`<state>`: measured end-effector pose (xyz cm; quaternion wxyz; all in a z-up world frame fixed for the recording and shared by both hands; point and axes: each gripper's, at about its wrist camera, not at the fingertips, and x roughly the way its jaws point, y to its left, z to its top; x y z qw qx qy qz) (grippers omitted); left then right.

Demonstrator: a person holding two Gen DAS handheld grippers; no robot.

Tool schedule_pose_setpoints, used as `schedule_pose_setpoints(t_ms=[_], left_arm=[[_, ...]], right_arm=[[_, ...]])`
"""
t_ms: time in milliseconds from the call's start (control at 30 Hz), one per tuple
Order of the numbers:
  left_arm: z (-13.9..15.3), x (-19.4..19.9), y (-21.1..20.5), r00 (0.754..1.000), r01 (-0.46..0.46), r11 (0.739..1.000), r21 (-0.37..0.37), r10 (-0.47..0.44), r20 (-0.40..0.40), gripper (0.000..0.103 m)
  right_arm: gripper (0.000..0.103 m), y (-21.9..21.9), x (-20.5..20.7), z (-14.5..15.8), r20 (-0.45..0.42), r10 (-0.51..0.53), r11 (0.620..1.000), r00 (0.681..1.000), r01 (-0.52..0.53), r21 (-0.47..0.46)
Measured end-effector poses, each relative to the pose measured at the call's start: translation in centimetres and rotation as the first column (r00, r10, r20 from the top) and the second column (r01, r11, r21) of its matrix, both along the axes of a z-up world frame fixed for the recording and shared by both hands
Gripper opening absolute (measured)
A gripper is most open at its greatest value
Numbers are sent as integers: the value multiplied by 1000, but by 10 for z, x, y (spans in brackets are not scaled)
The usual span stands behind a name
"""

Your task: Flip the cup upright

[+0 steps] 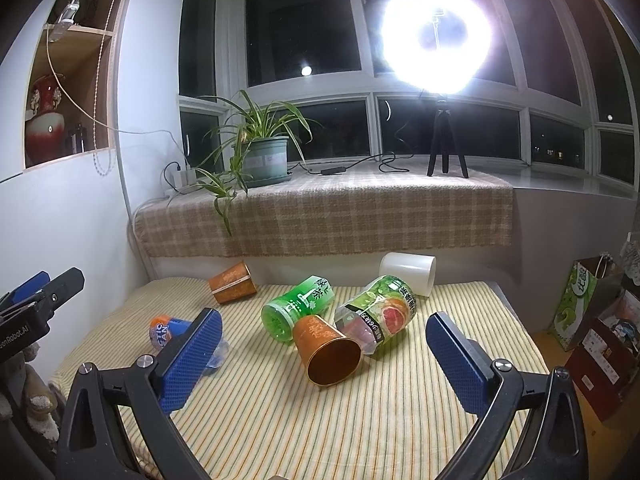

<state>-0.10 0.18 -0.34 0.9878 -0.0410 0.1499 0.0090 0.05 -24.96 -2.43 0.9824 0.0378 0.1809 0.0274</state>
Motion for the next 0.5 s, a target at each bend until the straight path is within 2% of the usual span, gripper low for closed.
schedule_pose_setpoints(t_ms=[300,500], left_arm=[[-6,3,-5,1000,-2,1000,5,2,-4,103],[-12,3,7,1000,-19,1000,-3,19,-12,103]], right_arm=[[103,3,6,0,-14,21,1000,1000,-21,3],[103,10,21,-2,-42,79,997,996,-79,17]])
